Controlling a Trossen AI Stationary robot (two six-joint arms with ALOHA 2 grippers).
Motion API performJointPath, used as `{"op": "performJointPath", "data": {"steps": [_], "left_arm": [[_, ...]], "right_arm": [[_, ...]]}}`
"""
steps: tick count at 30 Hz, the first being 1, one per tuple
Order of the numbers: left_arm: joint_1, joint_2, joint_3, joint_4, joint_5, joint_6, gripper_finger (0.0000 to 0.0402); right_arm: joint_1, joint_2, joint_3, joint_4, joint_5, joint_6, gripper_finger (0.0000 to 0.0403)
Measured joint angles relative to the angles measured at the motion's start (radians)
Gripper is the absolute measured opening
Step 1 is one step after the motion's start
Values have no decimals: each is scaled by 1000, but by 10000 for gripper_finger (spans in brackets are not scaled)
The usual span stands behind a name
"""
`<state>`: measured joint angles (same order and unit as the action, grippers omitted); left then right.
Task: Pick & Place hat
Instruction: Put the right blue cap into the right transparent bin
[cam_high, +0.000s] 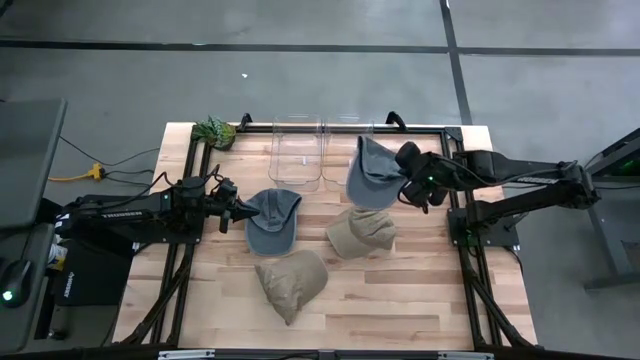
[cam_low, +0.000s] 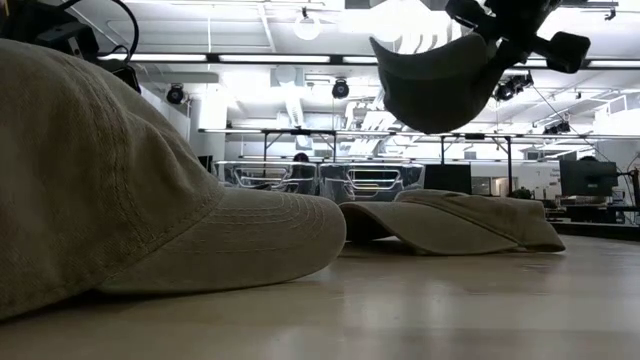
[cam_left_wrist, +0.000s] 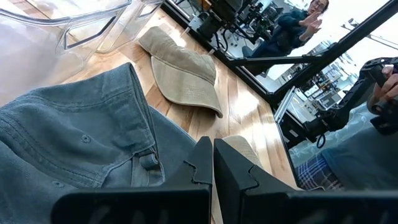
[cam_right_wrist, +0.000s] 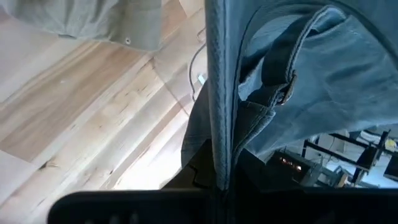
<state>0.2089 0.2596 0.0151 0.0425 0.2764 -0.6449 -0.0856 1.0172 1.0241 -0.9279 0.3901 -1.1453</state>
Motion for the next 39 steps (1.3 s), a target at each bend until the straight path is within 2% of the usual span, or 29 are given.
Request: {"op": "performJointPath", "data": {"steps": [15,22,33,39], "left_arm": [[0,0,0,0,0,0,0],[0,0,0,0,0,0,0],[0,0,0,0,0,0,0],[0,0,0,0,0,0,0]], "right_arm": [[-21,3,0,-2,-27,-64,12],[-56,3,0,0,-79,-120,12],[-170,12,0,-2,-159,-248,11],[-248,88,0,60,-147,-309,11]]}}
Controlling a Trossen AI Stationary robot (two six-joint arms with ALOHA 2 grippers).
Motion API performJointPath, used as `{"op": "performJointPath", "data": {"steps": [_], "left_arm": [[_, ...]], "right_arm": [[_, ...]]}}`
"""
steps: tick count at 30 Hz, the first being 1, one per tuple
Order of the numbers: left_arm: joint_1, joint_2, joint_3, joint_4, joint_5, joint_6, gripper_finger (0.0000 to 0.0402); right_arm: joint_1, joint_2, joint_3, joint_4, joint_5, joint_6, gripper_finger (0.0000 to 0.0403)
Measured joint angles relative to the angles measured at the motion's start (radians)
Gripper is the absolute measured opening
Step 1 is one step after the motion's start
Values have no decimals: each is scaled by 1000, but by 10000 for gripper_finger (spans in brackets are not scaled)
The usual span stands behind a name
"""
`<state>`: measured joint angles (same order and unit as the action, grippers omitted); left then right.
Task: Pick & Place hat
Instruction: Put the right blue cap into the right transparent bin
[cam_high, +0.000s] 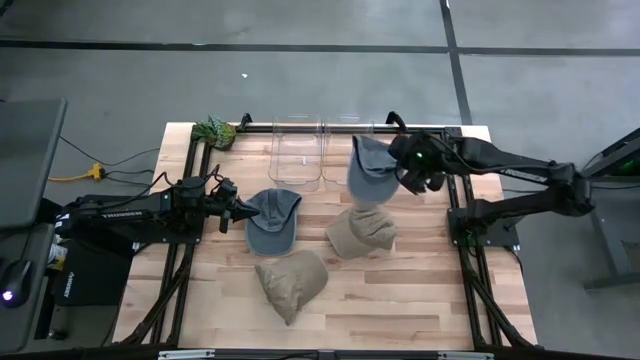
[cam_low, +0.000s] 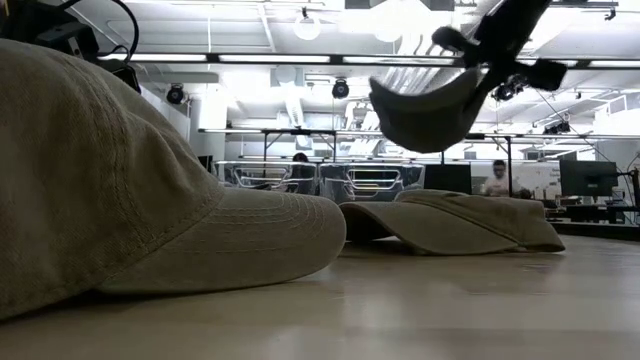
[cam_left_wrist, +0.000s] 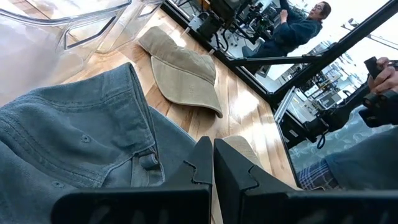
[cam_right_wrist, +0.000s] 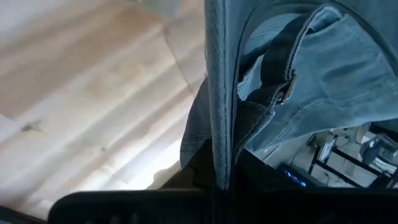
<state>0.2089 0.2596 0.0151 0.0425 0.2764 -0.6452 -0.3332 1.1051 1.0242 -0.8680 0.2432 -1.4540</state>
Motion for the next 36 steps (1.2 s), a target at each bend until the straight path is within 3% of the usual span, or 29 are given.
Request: {"op": "performJointPath", "data": {"steps": [12,23,36], "left_arm": [[0,0,0,0,0,0,0],[0,0,0,0,0,0,0],[0,0,0,0,0,0,0]], "right_arm": [[-87,161,0,382,96,-198,11],[-142,313,0,521,152,-349,11],[-162,423,0,594,147,-435,11]]}}
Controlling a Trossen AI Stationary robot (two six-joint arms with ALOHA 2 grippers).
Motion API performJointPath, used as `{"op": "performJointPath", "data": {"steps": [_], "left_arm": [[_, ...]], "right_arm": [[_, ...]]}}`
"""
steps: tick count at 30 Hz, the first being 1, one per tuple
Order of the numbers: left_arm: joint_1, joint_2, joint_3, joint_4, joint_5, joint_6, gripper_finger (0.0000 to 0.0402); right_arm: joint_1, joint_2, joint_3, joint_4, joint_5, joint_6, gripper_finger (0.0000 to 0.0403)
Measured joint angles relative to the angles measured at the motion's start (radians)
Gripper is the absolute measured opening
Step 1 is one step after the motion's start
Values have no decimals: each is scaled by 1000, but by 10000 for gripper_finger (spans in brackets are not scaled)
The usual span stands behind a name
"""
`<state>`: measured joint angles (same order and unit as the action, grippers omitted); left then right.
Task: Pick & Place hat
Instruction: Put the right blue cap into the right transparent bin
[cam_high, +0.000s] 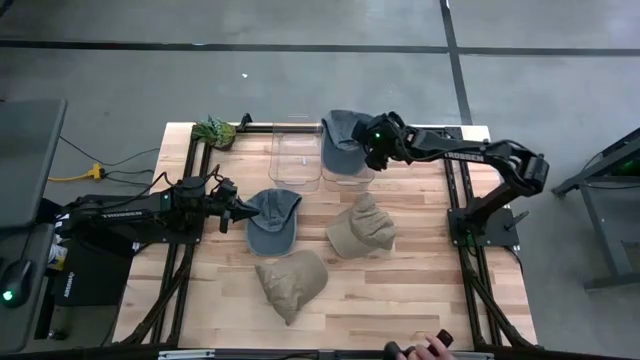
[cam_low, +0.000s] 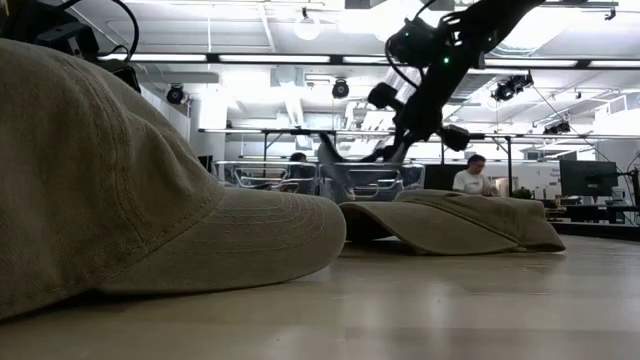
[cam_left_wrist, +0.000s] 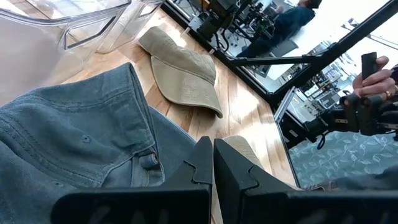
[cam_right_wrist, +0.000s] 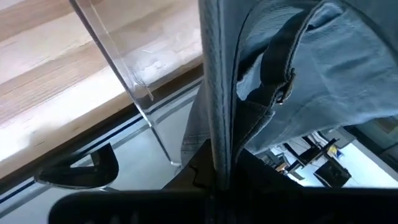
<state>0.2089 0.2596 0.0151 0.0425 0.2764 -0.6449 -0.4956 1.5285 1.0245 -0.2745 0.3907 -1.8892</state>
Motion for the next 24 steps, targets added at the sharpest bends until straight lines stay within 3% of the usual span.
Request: {"op": "performJointPath", "data": {"steps": [5,14,24], "left_arm": [[0,0,0,0,0,0,0],[0,0,0,0,0,0,0],[0,0,0,0,0,0,0]], "right_arm": [[-2,27,0,4,-8,2,14],[-9,30,0,11,-30,104,79],[-9,30,0,11,-63,238,93]]}}
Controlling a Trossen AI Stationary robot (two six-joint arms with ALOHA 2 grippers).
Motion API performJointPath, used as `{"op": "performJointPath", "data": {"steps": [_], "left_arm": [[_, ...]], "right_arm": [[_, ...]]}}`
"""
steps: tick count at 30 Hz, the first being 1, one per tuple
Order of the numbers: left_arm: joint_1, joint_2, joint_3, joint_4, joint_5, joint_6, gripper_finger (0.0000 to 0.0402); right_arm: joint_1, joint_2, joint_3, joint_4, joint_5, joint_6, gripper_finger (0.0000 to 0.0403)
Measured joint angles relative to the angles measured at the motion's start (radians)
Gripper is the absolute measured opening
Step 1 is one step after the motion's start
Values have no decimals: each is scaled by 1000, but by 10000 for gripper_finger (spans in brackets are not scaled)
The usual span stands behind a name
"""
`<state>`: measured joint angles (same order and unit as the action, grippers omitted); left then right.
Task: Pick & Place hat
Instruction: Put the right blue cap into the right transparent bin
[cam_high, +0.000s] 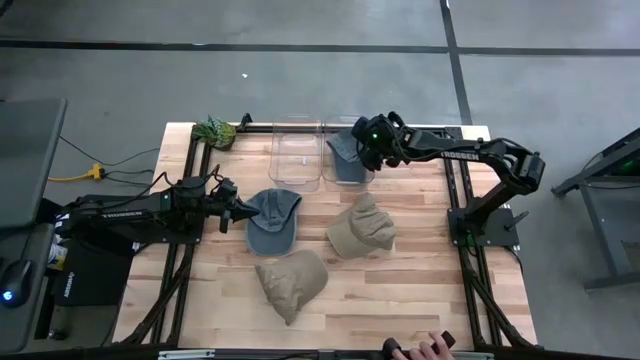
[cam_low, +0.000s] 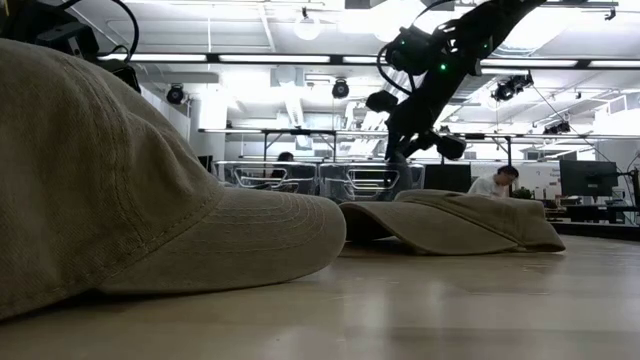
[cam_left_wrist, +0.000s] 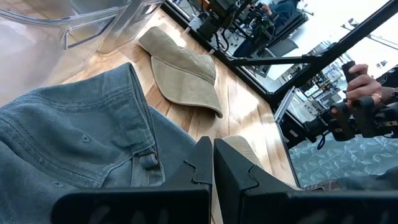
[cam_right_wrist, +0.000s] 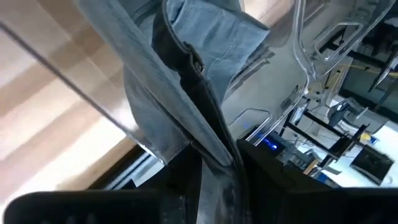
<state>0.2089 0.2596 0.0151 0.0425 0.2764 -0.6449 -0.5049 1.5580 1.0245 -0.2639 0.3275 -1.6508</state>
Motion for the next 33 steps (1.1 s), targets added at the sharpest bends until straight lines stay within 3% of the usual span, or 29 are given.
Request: {"op": "performJointPath", "data": {"steps": [9,17,26,33], "left_arm": [[0,0,0,0,0,0,0],[0,0,0,0,0,0,0],[0,0,0,0,0,0,0],[0,0,0,0,0,0,0]], "right_arm": [[-6,-36,0,2,-57,103,94],[-6,-43,1,6,-129,351,95],[-6,-43,1,-9,-21,536,95],[-5,-43,1,-88,-19,617,95]]}}
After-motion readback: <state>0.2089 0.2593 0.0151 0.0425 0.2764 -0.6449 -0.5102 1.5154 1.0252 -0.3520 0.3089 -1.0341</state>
